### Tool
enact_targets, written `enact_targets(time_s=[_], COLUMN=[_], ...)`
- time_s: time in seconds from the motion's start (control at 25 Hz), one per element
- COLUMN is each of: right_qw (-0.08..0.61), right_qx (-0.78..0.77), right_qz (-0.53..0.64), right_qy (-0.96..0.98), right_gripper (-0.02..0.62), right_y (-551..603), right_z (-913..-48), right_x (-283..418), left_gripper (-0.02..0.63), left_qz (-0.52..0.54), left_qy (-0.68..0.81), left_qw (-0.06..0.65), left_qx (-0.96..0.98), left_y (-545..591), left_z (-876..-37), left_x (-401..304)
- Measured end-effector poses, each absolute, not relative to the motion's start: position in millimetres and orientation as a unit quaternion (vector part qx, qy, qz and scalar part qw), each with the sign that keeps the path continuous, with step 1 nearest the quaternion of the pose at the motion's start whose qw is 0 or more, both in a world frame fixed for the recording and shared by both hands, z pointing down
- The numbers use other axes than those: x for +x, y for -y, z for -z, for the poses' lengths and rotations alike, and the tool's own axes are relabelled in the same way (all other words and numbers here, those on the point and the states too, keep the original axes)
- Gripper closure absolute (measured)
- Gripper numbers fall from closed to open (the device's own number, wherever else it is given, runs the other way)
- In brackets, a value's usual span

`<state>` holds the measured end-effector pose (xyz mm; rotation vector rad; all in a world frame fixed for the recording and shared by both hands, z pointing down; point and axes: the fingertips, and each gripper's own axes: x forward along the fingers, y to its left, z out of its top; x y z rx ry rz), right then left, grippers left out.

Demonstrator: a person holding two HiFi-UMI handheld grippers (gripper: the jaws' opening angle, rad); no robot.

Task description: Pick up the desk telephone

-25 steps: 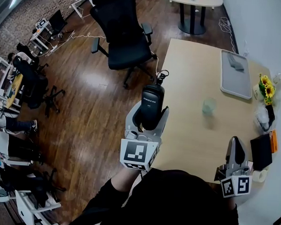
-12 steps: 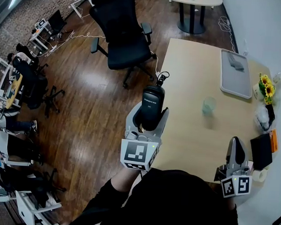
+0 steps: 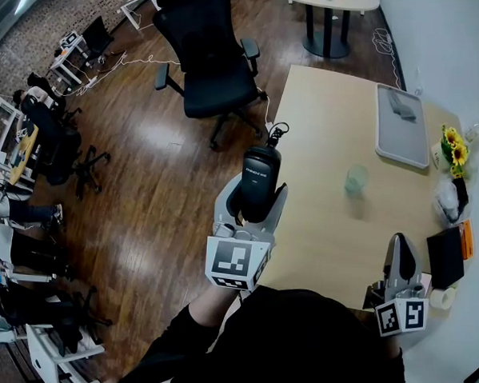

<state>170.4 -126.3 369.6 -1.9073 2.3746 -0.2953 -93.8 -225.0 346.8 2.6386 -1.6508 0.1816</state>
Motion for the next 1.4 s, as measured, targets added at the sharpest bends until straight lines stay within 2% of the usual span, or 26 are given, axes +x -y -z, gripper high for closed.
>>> enact_targets(time_s=[1.4], right_qw=[0.032], right_qx=[-0.620], right_qz=[0.099], right_qy=[-0.778], right_gripper=[0.595], right_y=[121.7], right_z=[-375.4], right_x=[165.9], left_gripper=[0.339], left_qz=[-0.062], left_qy=[0.528], left_qw=[0.010], left_qx=[0.847], left_y=[221.6], left_z=[-348.3], left_x=[-94.5])
